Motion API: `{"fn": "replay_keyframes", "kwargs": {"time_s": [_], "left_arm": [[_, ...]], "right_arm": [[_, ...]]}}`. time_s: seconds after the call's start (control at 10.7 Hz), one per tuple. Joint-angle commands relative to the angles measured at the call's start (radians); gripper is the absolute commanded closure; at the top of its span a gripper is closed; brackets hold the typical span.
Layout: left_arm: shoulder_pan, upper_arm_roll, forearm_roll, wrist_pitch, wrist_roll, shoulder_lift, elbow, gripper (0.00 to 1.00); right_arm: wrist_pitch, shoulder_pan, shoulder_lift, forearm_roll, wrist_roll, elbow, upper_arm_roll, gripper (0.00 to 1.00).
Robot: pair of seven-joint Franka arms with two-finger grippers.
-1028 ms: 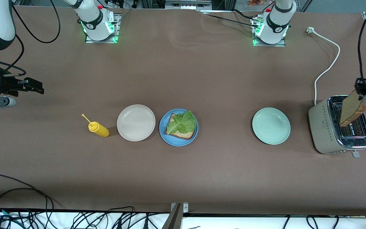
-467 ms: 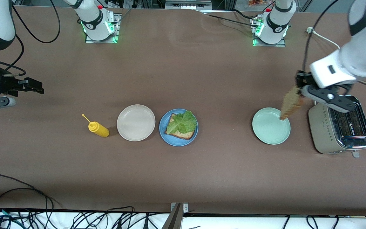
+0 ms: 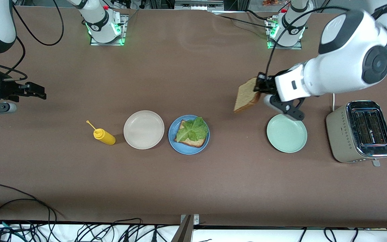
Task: Make sandwich in blue plate with both arms
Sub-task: 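Lift the bread slice out and carry it to the blue plate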
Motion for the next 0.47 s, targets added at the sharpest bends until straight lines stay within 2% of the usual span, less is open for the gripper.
{"fn": "replay_keyframes", "kwargs": {"time_s": [0.0,0.37], "left_arm": [[-0.097,0.004,-0.146,0.155,-0.01,0.096,0.026,1.0],[-0.177,0.003,-0.284,0.395,0.122,0.222,0.027,1.0]], "right_arm": [[-0.02,0.001,0.006,-0.014,0.001,0.022,-0.003,0.0],[-0.023,0.001,0.006,-0.016,0.001,0.022,-0.001,0.0]]}}
